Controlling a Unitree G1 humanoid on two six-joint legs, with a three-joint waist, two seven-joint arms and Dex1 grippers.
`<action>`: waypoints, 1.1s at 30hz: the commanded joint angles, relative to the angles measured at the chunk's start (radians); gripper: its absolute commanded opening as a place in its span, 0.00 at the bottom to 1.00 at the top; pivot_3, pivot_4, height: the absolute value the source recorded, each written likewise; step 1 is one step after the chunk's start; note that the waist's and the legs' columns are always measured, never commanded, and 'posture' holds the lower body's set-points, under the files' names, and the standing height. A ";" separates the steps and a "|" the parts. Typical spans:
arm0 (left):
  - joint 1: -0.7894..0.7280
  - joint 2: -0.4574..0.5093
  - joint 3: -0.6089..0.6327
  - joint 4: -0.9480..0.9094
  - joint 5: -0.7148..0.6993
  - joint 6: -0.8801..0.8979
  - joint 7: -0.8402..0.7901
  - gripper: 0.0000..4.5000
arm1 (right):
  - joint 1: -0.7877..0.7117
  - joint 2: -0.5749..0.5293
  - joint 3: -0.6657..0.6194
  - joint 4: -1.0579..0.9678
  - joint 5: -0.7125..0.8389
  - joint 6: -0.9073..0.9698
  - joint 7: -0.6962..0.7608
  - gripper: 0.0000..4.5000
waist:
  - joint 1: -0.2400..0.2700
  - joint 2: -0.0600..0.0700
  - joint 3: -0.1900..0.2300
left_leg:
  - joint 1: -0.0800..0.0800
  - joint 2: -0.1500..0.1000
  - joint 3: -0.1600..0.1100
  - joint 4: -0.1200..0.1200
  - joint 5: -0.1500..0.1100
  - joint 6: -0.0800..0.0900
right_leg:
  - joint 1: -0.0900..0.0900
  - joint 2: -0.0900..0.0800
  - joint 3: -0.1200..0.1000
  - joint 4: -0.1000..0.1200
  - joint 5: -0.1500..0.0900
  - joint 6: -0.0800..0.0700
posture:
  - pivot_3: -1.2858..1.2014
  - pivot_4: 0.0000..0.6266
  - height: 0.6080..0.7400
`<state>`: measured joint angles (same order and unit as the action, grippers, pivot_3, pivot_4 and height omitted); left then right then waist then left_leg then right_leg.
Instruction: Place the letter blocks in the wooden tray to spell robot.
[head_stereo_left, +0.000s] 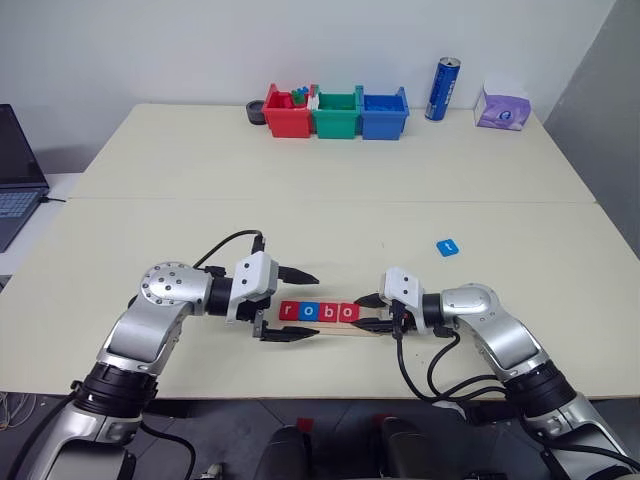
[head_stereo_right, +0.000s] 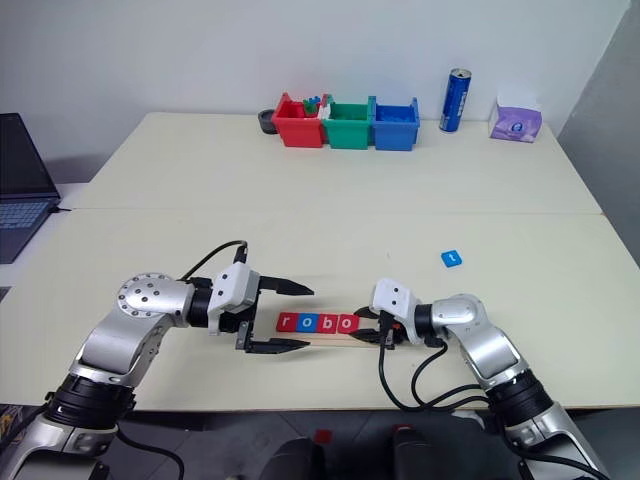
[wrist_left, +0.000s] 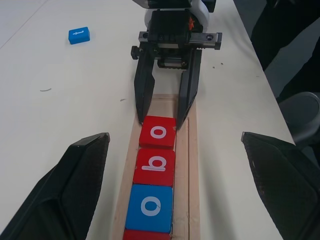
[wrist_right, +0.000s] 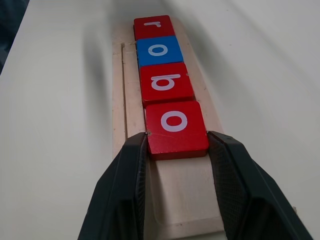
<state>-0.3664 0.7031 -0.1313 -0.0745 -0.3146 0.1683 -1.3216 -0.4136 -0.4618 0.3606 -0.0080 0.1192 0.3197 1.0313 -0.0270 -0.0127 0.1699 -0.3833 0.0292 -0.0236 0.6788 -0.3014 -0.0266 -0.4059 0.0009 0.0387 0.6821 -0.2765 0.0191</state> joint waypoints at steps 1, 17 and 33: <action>-0.015 -0.003 -0.001 -0.032 -0.013 -0.005 0.001 1.00 | -0.011 0.004 -0.002 -0.031 0.012 -0.003 0.010 0.32 | 0.000 0.000 0.000 | 0.000 0.000 0.000 0.000 0.000 0.000 | 0.000 0.000 0.000 0.000 0.000 0.000 | 0.52 0.24 1.00; -0.031 -0.017 -0.008 -0.016 -0.007 -0.010 0.002 1.00 | -0.007 0.011 -0.019 -0.043 0.027 0.012 -0.004 0.69 | 0.000 0.000 0.000 | 0.000 0.000 0.000 0.000 0.000 0.000 | 0.000 0.000 0.000 0.000 0.000 0.000 | 0.52 0.24 1.00; -0.036 -0.043 -0.010 -0.018 -0.008 -0.002 0.030 1.00 | 0.010 -0.090 -0.230 -0.228 0.216 0.249 -0.029 0.99 | 0.001 0.000 0.000 | 0.000 0.000 0.000 0.000 0.000 0.000 | 0.000 0.000 0.000 0.000 0.000 0.000 | 0.52 0.24 1.00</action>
<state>-0.3878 0.6679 -0.1507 -0.0687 -0.3121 0.1683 -1.3074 -0.4078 -0.5387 0.1992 -0.1663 0.2785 0.5142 1.0202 -0.0261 -0.0127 0.1699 -0.3837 0.0292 -0.0237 0.6789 -0.3014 -0.0266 -0.4058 0.0006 0.0390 0.6821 -0.2765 0.0191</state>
